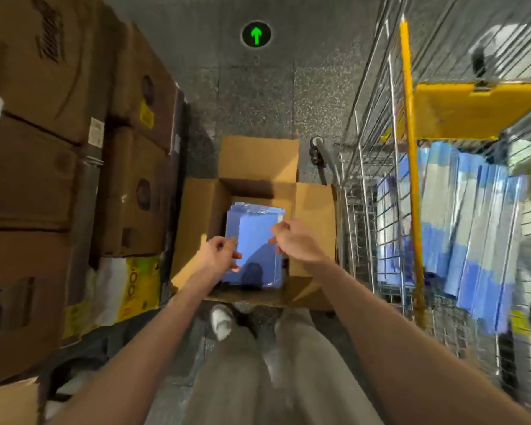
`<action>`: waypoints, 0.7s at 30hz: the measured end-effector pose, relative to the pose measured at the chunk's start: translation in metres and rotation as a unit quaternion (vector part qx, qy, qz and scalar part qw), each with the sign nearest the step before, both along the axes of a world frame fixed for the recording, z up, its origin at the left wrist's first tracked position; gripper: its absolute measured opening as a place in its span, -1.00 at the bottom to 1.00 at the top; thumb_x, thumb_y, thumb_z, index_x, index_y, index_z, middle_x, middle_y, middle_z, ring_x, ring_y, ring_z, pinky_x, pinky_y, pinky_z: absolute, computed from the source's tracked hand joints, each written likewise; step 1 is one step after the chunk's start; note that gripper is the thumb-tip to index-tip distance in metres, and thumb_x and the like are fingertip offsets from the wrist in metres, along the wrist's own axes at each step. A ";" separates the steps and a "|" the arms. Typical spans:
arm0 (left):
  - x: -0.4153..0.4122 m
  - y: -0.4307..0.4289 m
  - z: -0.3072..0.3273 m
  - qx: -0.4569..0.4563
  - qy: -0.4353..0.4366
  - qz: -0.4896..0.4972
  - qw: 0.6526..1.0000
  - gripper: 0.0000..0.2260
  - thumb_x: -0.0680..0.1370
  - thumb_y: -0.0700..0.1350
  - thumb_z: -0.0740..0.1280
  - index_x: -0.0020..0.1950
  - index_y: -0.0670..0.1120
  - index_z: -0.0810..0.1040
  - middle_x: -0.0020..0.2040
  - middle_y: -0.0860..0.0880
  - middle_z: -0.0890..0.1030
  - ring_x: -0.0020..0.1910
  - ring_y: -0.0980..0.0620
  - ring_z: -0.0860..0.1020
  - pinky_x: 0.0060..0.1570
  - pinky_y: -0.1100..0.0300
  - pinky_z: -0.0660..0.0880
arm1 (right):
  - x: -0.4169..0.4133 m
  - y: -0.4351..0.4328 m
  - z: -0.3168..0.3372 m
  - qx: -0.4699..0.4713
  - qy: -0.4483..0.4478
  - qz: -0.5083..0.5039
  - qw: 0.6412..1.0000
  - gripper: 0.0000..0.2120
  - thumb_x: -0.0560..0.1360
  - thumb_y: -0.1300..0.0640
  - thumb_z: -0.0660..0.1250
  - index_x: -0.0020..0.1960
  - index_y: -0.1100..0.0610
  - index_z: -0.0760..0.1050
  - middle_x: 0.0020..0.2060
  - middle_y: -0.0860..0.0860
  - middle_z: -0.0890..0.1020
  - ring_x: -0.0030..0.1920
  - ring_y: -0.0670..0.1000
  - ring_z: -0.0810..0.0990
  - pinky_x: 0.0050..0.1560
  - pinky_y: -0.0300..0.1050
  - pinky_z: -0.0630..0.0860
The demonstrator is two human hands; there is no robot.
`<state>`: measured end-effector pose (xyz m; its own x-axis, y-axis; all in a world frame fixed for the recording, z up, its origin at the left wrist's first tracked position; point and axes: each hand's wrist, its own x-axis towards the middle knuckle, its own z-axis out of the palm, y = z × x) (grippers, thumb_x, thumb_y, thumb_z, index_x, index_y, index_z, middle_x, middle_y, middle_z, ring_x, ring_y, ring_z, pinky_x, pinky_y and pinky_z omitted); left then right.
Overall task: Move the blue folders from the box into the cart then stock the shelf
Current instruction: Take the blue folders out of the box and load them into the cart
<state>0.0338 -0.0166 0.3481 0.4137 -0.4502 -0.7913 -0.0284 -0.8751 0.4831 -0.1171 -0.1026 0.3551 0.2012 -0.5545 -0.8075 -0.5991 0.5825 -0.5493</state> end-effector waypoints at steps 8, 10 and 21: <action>0.043 0.000 -0.153 0.063 0.001 -0.047 0.997 -0.71 0.69 0.01 0.21 0.25 -0.18 0.53 0.05 -0.11 0.70 -0.06 -0.10 0.69 -0.09 0.13 0.54 | 0.017 0.026 -0.146 0.069 0.022 0.016 0.997 -0.84 0.60 0.11 0.18 -0.07 0.12 0.50 -0.12 0.15 0.65 -0.15 0.14 0.61 -0.11 0.03 0.58; 0.057 0.005 -0.198 0.080 -0.009 -0.089 0.993 -0.69 0.67 0.09 0.22 0.26 -0.08 0.54 0.05 -0.02 0.69 -0.01 0.00 0.66 -0.03 0.11 0.57 | 0.020 0.035 -0.184 0.082 0.027 -0.007 0.996 -0.84 0.61 0.12 0.18 -0.11 0.06 0.47 -0.12 0.12 0.63 -0.17 0.10 0.60 -0.13 0.01 0.58; 0.069 0.019 -0.418 0.121 -0.030 -0.134 0.983 -0.37 0.61 0.06 0.35 0.58 -0.13 0.21 0.40 -0.19 0.49 0.31 -0.19 0.52 0.28 0.01 0.47 | 0.037 0.060 -0.384 0.098 0.103 -0.048 0.989 -0.82 0.65 0.04 0.21 -0.01 0.08 0.53 -0.07 0.11 0.69 -0.16 0.10 0.68 -0.09 0.04 0.63</action>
